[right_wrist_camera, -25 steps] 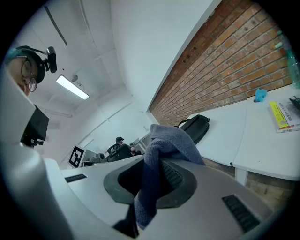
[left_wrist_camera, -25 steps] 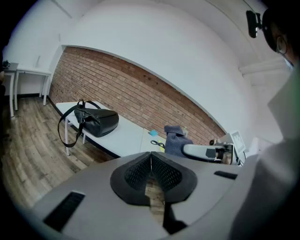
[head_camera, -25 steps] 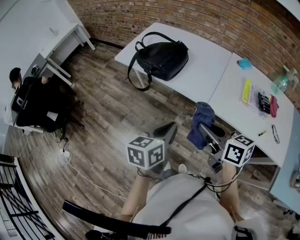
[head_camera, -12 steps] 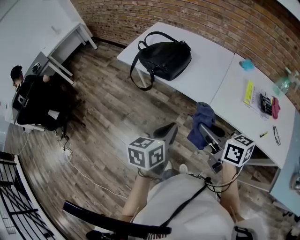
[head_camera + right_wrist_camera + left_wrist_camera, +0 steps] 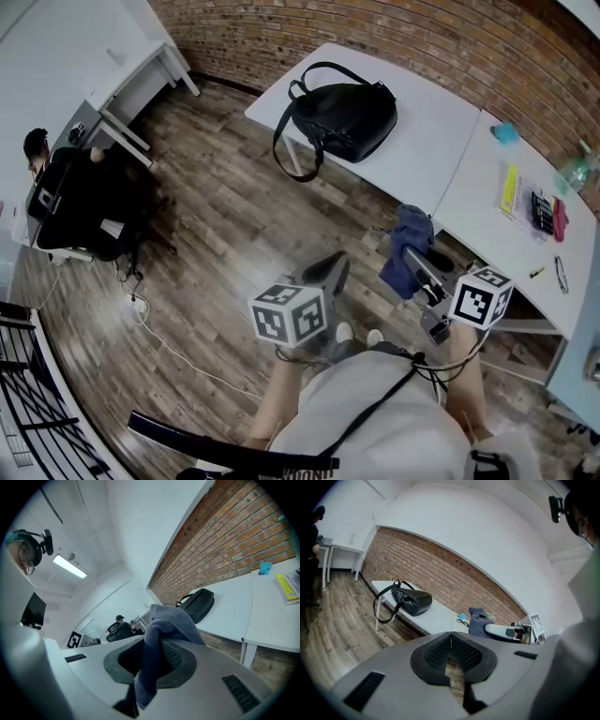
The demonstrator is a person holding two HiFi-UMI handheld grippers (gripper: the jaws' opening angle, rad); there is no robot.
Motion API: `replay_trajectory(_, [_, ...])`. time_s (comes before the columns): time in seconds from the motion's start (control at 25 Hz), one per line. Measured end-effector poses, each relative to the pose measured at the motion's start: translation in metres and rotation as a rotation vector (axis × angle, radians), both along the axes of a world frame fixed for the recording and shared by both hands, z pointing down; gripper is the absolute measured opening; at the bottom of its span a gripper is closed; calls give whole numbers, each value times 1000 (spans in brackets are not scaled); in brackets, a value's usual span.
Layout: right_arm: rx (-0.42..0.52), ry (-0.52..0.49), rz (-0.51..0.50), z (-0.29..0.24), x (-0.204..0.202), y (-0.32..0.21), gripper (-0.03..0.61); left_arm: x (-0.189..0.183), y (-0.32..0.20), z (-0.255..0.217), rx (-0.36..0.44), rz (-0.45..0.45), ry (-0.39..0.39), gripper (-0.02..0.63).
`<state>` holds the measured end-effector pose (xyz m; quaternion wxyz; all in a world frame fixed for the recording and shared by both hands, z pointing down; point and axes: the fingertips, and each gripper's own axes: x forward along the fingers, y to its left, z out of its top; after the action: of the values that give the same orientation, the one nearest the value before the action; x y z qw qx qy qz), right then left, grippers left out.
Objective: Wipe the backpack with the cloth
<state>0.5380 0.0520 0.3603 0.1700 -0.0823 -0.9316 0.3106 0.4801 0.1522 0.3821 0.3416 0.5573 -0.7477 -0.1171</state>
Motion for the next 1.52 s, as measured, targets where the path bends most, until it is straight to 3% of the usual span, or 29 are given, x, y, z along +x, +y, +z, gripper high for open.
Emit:
replay_trajectory(0.24, [14, 15, -3, 10, -22, 17, 55, -22, 24, 15, 58, -50, 89, 5])
replay_trajectory(0.52, [-9, 34, -13, 23, -54, 14, 55, -43, 16, 31, 15, -16, 64, 5])
replay_trajectory(1.08, [-45, 51, -21, 38, -198, -70, 55, -198, -48, 40, -30, -76, 87, 5])
replay_trajectory(1.52, [-52, 54, 44, 41, -271, -149, 55, -289, -123, 39, -70, -39, 66, 5])
